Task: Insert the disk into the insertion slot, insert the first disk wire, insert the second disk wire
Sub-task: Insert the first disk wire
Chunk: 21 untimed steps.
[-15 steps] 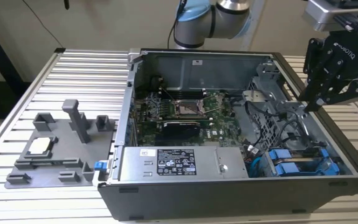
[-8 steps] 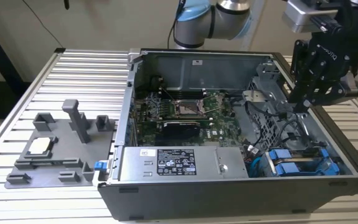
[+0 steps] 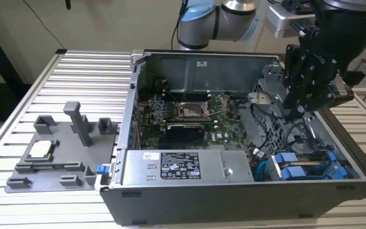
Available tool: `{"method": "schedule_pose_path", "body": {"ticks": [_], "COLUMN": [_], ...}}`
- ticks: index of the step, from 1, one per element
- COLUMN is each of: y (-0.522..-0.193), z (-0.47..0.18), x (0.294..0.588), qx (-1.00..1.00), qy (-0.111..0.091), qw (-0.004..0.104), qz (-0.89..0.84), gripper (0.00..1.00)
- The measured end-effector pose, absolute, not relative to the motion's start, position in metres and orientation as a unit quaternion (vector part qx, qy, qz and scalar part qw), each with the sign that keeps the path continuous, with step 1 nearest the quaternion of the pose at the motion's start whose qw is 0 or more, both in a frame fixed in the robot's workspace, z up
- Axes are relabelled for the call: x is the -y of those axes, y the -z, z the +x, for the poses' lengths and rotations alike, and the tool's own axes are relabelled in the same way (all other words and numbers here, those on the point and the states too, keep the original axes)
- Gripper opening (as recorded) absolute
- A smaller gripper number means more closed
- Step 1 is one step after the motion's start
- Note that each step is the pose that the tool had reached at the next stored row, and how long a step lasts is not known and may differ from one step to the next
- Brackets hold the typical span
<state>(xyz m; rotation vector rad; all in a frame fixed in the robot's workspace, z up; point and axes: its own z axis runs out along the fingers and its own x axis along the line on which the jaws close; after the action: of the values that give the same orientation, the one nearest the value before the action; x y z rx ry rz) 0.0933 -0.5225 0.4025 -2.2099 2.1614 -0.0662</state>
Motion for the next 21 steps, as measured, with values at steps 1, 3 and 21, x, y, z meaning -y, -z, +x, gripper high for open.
{"method": "schedule_pose_path", "body": {"ticks": [1,3,21], "y": [-0.402,-0.402,-0.392], "z": [0.092,0.091,0.081], "x": [0.522,0.521,0.492], "qx": [-0.698,-0.697,-0.682], "qy": [0.026,0.036,0.106], "qw": [0.022,0.014,-0.021], "qz": [-0.715,-0.716,-0.723], "gripper": [0.33,0.33,0.33]}}
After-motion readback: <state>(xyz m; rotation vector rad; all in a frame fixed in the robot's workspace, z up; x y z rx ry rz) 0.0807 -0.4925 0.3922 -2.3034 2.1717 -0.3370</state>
